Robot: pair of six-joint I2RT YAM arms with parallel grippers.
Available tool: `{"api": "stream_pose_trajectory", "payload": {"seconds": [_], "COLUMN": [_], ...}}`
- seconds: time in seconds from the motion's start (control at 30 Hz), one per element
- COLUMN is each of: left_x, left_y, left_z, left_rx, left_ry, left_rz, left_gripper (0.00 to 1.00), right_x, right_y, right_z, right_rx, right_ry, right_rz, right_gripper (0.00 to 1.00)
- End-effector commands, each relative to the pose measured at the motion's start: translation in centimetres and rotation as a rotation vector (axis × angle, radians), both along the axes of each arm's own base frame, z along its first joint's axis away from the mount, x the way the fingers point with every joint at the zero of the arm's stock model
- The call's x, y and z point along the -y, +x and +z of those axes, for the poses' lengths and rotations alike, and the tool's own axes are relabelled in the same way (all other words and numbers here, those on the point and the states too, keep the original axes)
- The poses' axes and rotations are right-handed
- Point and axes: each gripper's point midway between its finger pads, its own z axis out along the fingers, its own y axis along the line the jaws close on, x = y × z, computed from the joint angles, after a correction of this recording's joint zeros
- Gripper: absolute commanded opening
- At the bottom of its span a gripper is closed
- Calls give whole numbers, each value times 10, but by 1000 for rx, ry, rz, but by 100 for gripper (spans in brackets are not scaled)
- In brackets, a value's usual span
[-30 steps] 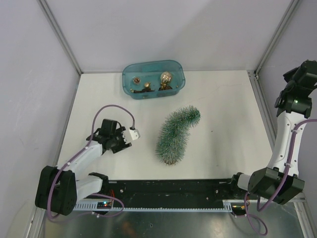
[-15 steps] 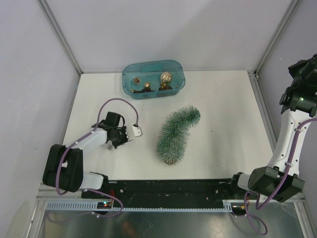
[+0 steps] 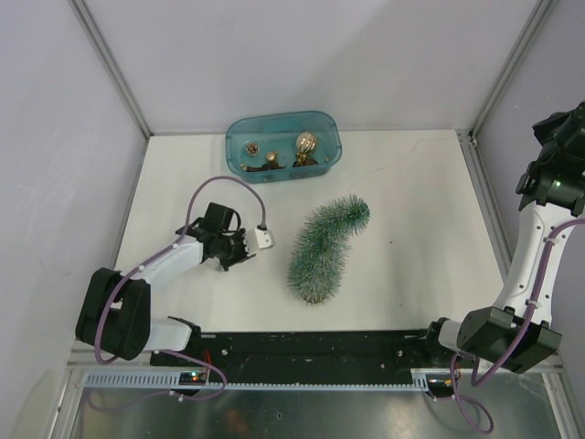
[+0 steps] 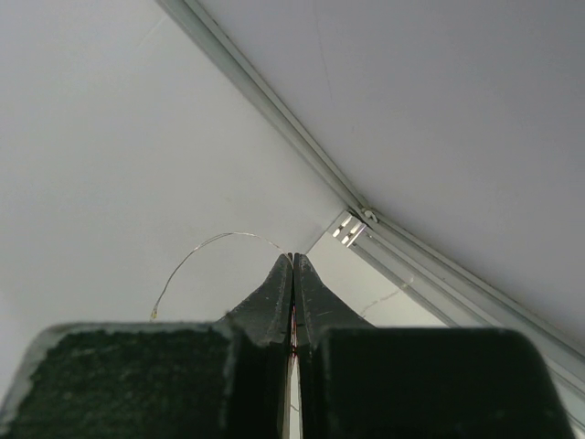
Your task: Decorate the small christmas tree
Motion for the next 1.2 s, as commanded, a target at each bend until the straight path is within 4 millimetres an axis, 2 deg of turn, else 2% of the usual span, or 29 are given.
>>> {"api": "stream_pose_trajectory", "payload": {"seconds": [0.0,0.27,0.4,0.43,0.53,0.63,0.7,0.8,0.9,1.03,1.1,1.17], "left_x": [38,93,107,108,104,86,71,52,44,53,64,77], "left_y": [-4,-22,-27,-27,-21,-15,-16,-15,-27,-59,-78,-98], "left_z": [29,78,91,95,106,117,129,166,224,293,317,334], "left_rx": [8,-52,-78,-74,-35,36,93,187,316,398,382,344], "left_ry": [-147,-343,-388,-396,-386,-336,-296,-263,-322,-466,-548,-627], "left_rz": [-14,-13,-7,-2,41,98,110,130,85,-11,-83,-162], "left_gripper": [0,1,21,27,35,38,39,39,40,41,42,51], "right_x": [-1,2,7,9,15,18,12,-2,-20,-44,-57,-70], "right_y": [-12,-10,-13,-15,-28,-44,-56,-78,-111,-158,-182,-202], "right_z": [28,18,10,7,2,-4,-6,-15,-16,-26,-35,-39], "right_rx": [77,59,31,20,-2,-24,-22,-17,1,-12,-12,-2], "right_ry": [-29,-26,-34,-37,-45,-55,-55,-47,-63,-88,-91,-95], "right_rz": [-19,-30,-62,-81,-140,-186,-188,-174,-186,-209,-199,-157], "right_gripper": [0,0,0,0,0,0,0,0,0,0,0,0]}}
